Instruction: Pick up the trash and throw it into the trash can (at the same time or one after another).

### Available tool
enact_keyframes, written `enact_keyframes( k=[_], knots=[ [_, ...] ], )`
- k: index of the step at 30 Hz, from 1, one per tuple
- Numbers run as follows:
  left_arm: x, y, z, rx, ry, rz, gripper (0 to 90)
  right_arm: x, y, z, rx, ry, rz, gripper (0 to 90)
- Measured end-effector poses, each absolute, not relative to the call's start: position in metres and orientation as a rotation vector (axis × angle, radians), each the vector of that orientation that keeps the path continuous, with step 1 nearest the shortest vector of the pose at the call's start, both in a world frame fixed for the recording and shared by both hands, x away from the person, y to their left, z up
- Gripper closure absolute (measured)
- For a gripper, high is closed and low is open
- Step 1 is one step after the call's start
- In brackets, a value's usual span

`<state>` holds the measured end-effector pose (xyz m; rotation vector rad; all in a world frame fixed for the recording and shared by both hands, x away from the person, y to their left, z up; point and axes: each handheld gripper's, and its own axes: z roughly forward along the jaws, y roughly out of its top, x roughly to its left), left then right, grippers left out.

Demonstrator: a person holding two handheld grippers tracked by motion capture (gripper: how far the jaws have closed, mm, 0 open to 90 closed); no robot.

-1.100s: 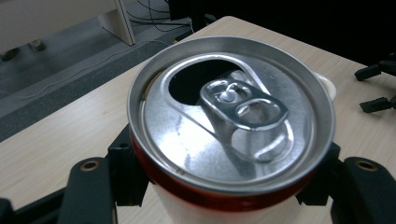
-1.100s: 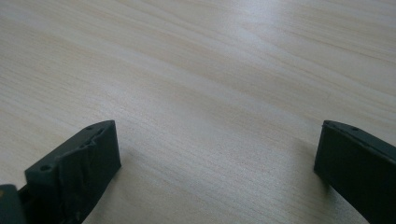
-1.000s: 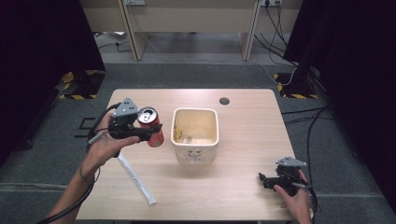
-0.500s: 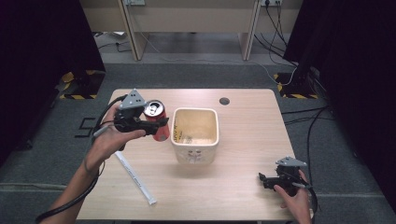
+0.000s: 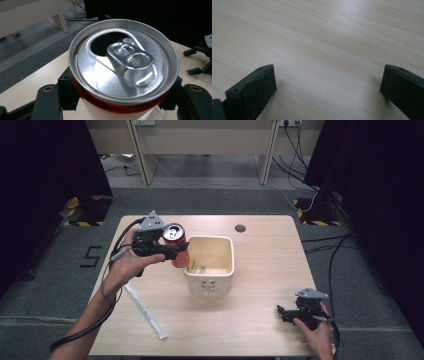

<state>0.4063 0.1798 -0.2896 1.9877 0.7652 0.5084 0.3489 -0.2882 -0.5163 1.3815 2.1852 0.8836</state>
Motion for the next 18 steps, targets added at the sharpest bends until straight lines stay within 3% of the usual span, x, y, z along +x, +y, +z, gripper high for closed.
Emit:
enact_keyframes(
  k=[18],
  knots=[
    [0.42,0.156,-0.295,1.993,0.746,0.471,33.7,0.349,-0.288,-0.516,1.381,2.185,0.884,0.2]
  ],
)
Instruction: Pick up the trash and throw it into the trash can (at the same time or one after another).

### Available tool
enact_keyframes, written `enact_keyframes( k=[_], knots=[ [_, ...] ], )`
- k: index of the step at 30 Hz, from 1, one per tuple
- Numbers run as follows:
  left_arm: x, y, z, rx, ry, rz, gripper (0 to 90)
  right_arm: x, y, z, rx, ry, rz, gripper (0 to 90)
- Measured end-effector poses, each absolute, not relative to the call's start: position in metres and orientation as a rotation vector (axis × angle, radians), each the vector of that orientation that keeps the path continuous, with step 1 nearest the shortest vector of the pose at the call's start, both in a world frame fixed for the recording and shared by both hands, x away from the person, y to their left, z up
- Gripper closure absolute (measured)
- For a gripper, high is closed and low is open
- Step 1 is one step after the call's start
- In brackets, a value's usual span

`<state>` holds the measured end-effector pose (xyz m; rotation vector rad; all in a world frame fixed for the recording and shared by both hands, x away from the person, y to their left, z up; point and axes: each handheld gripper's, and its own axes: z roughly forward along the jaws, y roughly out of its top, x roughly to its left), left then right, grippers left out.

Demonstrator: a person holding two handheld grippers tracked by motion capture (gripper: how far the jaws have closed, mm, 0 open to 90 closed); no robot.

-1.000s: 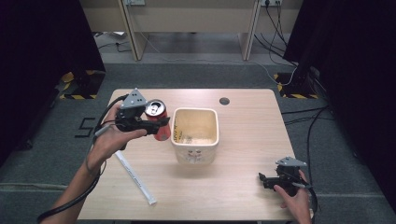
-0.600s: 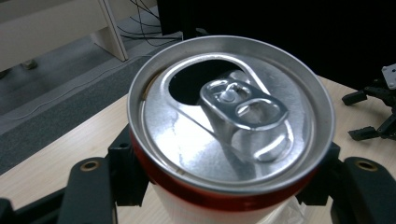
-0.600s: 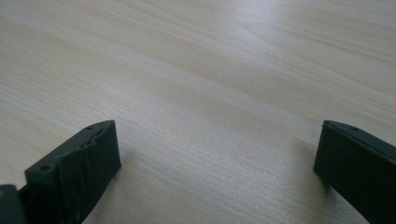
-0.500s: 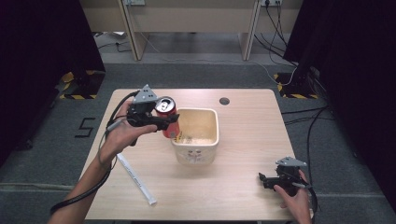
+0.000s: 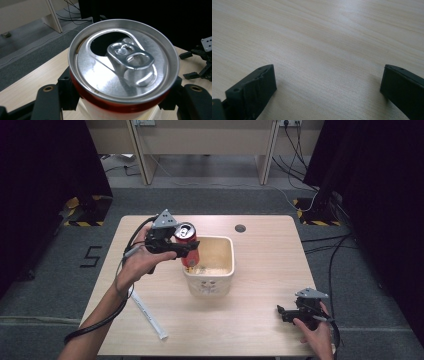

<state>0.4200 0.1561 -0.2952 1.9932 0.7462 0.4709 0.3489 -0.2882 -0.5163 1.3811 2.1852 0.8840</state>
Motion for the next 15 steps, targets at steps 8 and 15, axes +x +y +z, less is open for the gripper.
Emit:
enact_keyframes(
  k=[8,15],
  knots=[
    [0.426,0.145,-0.298,2.002,0.738,0.456,33.7,0.349,-0.288,-0.516,1.381,2.184,0.885,0.3],
    [0.432,0.138,-0.305,2.009,0.748,0.443,33.7,0.349,-0.288,-0.516,1.38,2.187,0.885,0.3]
  ],
)
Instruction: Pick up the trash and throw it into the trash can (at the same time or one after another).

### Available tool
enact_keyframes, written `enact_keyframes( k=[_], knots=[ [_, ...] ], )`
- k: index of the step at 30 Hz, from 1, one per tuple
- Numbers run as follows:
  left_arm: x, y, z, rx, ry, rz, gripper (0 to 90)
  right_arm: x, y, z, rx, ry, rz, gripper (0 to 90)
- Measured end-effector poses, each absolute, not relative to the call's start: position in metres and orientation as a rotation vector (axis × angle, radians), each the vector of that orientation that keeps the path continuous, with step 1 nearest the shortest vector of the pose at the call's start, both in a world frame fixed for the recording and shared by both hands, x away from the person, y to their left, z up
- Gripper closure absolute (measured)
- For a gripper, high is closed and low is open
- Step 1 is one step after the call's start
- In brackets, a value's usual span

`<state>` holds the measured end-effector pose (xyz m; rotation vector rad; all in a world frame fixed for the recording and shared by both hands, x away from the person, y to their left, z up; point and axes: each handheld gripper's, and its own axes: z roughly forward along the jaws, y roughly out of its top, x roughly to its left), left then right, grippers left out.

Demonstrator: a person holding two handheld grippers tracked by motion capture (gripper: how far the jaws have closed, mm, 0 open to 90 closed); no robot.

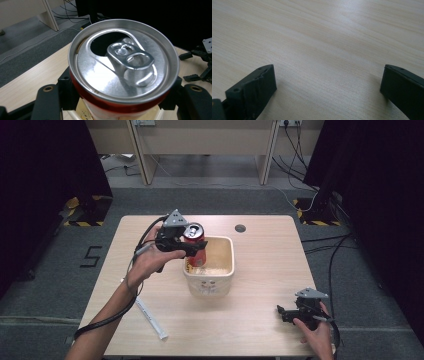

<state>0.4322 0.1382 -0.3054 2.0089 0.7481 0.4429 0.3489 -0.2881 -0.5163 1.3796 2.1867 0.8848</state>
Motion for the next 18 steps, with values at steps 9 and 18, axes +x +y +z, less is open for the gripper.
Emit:
enact_keyframes(
  k=[9,18],
  knots=[
    [0.439,0.13,-0.32,2.027,0.757,0.441,33.7,0.349,-0.288,-0.516,1.38,2.187,0.885,0.3],
    [0.448,0.121,-0.338,2.053,0.777,0.445,33.7,0.349,-0.288,-0.516,1.38,2.187,0.886,0.3]
  ],
)
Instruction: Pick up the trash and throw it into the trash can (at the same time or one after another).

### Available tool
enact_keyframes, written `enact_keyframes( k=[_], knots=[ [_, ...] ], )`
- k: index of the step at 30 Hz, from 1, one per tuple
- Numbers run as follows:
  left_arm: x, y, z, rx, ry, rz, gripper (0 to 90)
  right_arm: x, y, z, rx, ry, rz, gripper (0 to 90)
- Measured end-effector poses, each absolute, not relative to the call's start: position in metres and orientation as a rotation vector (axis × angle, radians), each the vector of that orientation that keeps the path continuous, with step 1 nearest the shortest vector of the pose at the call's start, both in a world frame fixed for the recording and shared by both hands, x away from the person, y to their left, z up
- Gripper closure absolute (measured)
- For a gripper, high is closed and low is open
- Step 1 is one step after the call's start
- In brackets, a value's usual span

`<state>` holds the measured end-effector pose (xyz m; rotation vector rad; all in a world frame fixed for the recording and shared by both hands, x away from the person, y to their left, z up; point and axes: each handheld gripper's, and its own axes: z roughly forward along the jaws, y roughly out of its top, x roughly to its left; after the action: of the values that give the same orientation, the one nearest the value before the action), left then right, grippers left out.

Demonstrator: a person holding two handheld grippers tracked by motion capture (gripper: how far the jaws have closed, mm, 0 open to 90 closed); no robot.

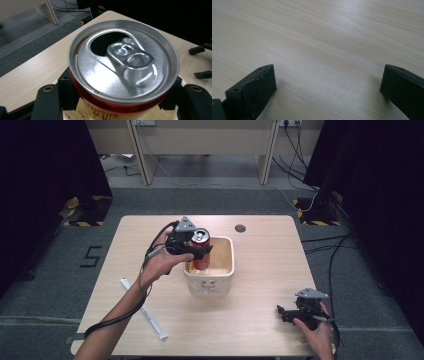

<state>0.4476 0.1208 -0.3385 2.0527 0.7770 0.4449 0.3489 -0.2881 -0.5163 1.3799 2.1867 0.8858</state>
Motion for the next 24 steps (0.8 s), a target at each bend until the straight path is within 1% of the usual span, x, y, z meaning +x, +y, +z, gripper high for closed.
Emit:
enact_keyframes(
  k=[13,24],
  knots=[
    [0.454,0.116,-0.357,2.07,0.803,0.438,33.7,0.349,-0.288,-0.516,1.38,2.187,0.886,0.2],
    [0.46,0.114,-0.377,2.106,0.828,0.403,33.6,0.349,-0.288,-0.516,1.38,2.187,0.886,0.2]
  ],
)
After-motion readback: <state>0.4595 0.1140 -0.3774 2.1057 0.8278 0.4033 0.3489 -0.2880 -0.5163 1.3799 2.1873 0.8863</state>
